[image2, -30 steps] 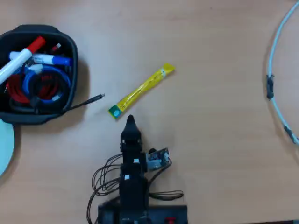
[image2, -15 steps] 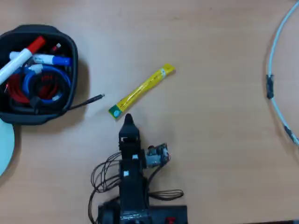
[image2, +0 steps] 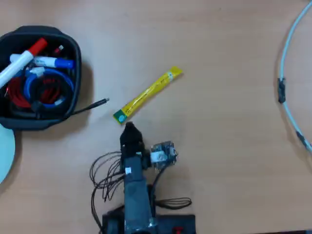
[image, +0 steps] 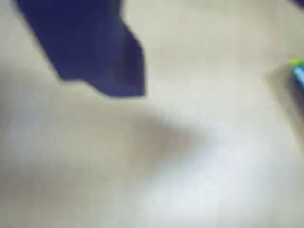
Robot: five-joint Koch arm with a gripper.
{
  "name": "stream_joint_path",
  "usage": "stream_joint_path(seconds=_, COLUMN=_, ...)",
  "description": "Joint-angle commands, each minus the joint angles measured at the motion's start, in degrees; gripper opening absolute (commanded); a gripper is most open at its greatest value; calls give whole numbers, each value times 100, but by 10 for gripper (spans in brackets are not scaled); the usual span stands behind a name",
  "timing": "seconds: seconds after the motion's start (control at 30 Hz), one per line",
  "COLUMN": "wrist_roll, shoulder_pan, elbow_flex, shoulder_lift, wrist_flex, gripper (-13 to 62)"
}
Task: Pick up the yellow instant coffee stick, then put it in the black bowl
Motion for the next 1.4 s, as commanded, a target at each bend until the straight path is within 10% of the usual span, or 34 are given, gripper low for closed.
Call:
stream_joint_path(seconds=0.0, wrist_roll=-255, shoulder_pan=0, elbow_flex=-888, shoulder_lift=281, wrist_flex=527, gripper=519)
stream_joint_path(seconds=1.37, wrist_roll=-5502, shoulder_pan=1283, elbow_flex=-9009, shoulder_lift=-7550, wrist_flex=3533, gripper=516)
